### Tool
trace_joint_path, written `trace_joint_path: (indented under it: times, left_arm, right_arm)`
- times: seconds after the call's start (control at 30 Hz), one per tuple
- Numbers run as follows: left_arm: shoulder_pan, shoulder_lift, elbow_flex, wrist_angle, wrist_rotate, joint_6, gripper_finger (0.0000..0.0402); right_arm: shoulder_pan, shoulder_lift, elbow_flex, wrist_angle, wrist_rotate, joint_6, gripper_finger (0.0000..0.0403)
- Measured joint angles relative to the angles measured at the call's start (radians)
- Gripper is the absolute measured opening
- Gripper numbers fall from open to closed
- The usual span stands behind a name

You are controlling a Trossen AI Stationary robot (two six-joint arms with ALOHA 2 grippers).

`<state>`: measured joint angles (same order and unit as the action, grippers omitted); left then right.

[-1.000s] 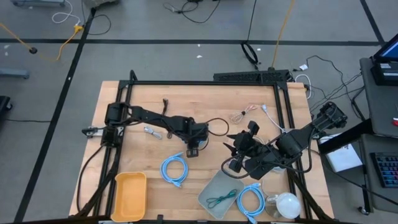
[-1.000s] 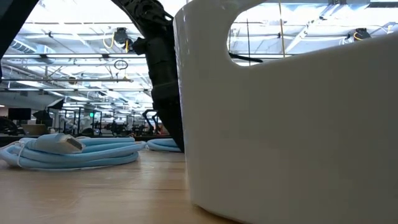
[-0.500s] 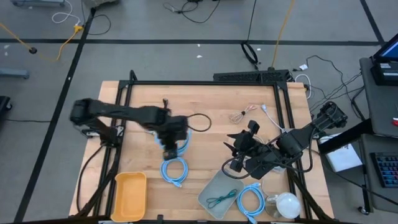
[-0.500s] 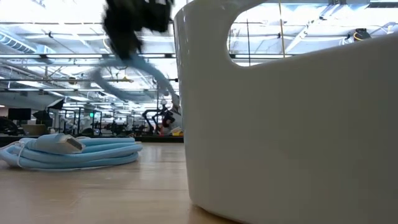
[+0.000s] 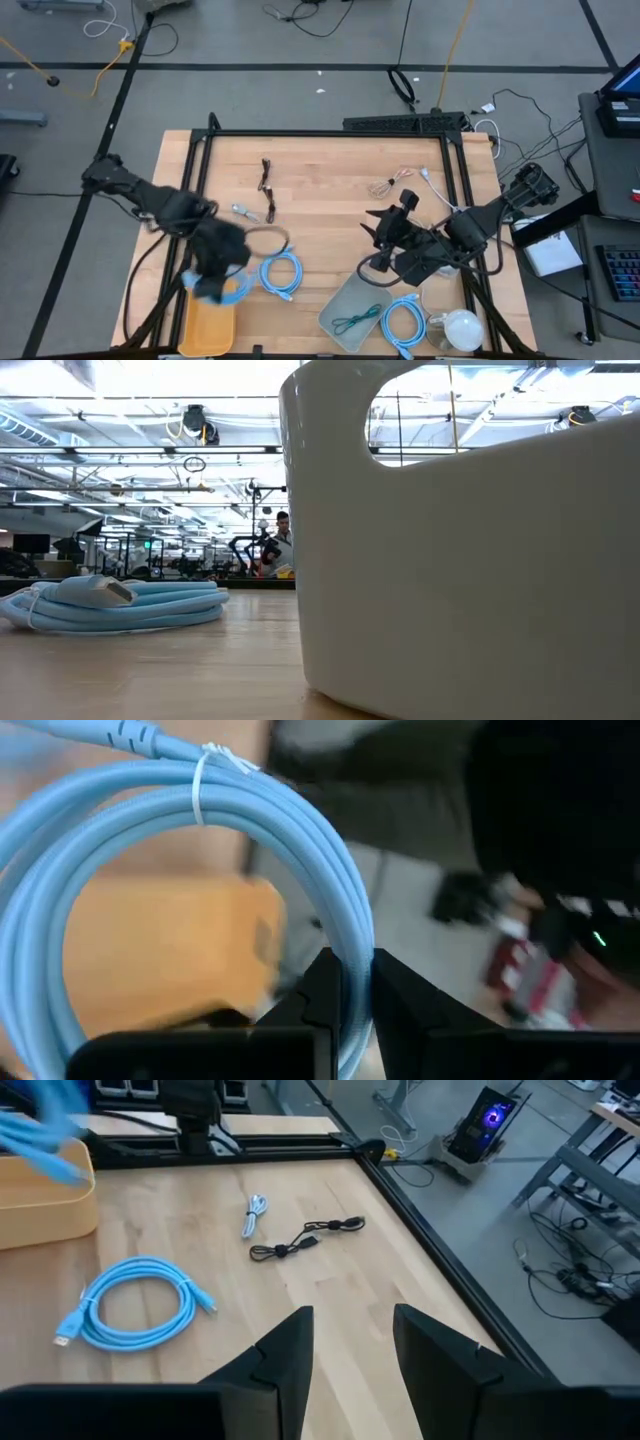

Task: Sort cables
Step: Put the top blue HDMI cable into the yellow bin

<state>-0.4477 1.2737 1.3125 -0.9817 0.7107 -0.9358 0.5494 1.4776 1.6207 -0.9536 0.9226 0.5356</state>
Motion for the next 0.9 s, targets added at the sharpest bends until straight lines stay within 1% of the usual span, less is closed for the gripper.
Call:
trace_joint_path:
  times: [0.07,0.13,0.23,0.3,0.4,0.47,0.67,0.77,0.83,0.9]
  left_arm:
    - [-0.064,-0.011,0.000,0.084,0.004,-0.104,0.0035]
    - [-0.125,-0.013,0.000,0.179,-0.033,-0.199,0.0035]
    - [-0.216,-0.009,0.000,0.298,-0.143,-0.301,0.0035]
    - [-0.272,-0.004,0.000,0.346,-0.221,-0.354,0.0035]
    - [-0.374,0.013,0.000,0.368,-0.357,-0.423,0.0035]
    - [-0.441,0.030,0.000,0.396,-0.430,-0.458,0.0035]
    - [-0.632,0.101,0.000,0.408,-0.683,-0.534,0.0035]
    - [-0.696,0.127,-0.026,0.402,-0.751,-0.573,0.0035]
    - [-0.730,0.137,-0.080,0.428,-0.782,-0.615,0.0035]
    - [-0.762,0.141,-0.161,0.503,-0.815,-0.654,0.0035]
  right_arm:
    - [-0.001,0.000,0.000,-0.001,-0.002,-0.002,0.0134]
    - [-0.001,0.000,0.000,-0.001,-0.002,-0.006,0.0134]
    - [-0.006,0.000,0.000,0.000,-0.003,-0.006,0.0134]
    - [-0.009,0.000,0.000,0.003,-0.004,0.002,0.0134]
    - [-0.010,0.000,0.000,0.024,-0.006,0.019,0.0134]
    - [-0.009,0.000,0.000,0.047,-0.007,0.027,0.0134]
    - [-0.005,0.000,0.000,0.173,-0.010,0.024,0.0134]
    - [-0.004,0.000,0.000,0.230,-0.041,0.012,0.0134]
    - [-0.003,0.000,0.000,0.256,-0.068,-0.017,0.0134]
    - [-0.004,0.000,0.000,0.269,-0.082,-0.026,0.0134]
